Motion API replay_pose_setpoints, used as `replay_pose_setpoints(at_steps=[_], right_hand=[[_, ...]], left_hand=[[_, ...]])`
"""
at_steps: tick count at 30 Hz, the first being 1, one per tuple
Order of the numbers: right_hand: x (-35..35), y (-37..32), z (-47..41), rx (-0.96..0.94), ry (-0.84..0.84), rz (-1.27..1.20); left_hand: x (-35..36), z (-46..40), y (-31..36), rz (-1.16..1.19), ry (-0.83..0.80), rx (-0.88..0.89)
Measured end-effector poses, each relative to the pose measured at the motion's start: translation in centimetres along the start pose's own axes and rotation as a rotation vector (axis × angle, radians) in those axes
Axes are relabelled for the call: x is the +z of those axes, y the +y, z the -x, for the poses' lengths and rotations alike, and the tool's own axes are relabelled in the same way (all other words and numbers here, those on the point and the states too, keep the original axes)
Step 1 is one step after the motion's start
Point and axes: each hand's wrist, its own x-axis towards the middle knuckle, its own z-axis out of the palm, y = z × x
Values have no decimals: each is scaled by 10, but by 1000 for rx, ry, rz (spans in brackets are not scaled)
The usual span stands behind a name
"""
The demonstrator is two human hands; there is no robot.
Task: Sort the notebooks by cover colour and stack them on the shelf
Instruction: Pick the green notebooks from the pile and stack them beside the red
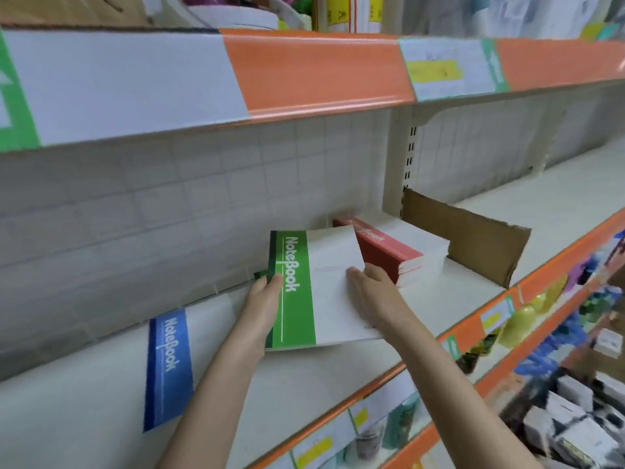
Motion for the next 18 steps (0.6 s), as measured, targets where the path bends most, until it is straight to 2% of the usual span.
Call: replay_pose_setpoints(at_steps=[9, 18], right_hand=[[13, 3, -54, -37, -250, 145], [13, 27, -100, -160, -350, 440]], left_hand=[[6, -17, -11, 25, 232, -59], [15, -36, -37, -515, 423, 6]])
